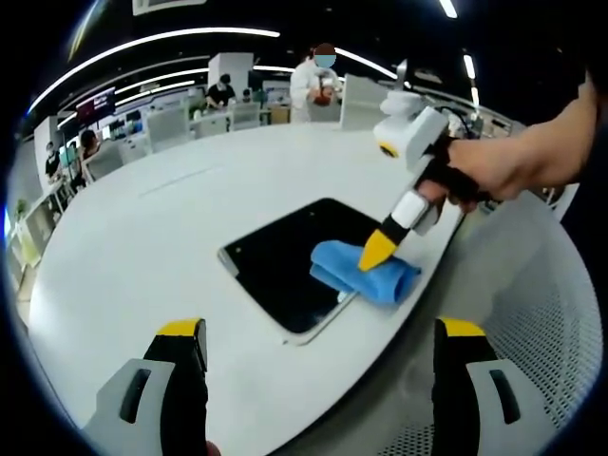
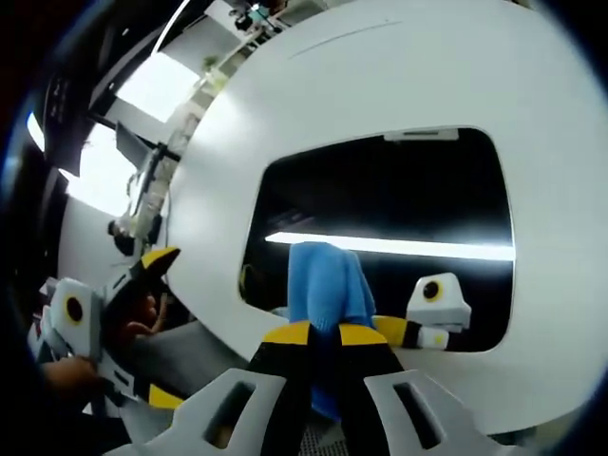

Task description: Wipe the mirror surface with the cleaning cloth until all visible marks leave the cleaned area.

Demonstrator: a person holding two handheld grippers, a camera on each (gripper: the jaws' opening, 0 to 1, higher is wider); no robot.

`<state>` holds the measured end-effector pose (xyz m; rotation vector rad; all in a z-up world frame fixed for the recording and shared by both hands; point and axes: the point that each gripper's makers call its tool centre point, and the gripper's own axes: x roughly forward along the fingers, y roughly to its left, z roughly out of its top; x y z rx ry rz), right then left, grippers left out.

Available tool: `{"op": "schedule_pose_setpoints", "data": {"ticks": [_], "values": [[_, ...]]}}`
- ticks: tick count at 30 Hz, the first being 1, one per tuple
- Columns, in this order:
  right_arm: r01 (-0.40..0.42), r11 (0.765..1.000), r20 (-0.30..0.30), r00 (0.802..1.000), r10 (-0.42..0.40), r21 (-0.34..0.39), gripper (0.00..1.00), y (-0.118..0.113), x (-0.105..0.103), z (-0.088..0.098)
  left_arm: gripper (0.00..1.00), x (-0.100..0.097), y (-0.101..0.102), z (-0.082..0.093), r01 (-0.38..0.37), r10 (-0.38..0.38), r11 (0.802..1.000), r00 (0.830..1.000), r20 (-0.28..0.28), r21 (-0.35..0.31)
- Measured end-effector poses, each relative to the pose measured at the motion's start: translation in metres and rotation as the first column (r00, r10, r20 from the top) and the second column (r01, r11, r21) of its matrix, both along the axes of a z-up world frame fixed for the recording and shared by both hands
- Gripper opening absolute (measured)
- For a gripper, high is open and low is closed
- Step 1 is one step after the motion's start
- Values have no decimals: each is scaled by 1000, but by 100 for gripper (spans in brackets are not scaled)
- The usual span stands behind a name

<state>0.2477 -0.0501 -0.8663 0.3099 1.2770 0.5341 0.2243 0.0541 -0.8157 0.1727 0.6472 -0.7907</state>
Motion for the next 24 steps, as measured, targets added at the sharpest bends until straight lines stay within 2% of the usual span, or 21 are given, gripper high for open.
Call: {"op": "schedule_pose_setpoints", "data": {"ticks": [6, 24], "values": [[-5, 1000, -5, 1000, 5, -6, 3, 1, 2, 0, 100, 0, 0, 0, -1, 1, 1000, 1000, 0, -4], [-12, 1000, 6, 1000, 13, -27, 3, 2, 30, -5, 100, 0, 1, 0, 2, -2, 1000, 1000, -2, 3]]}}
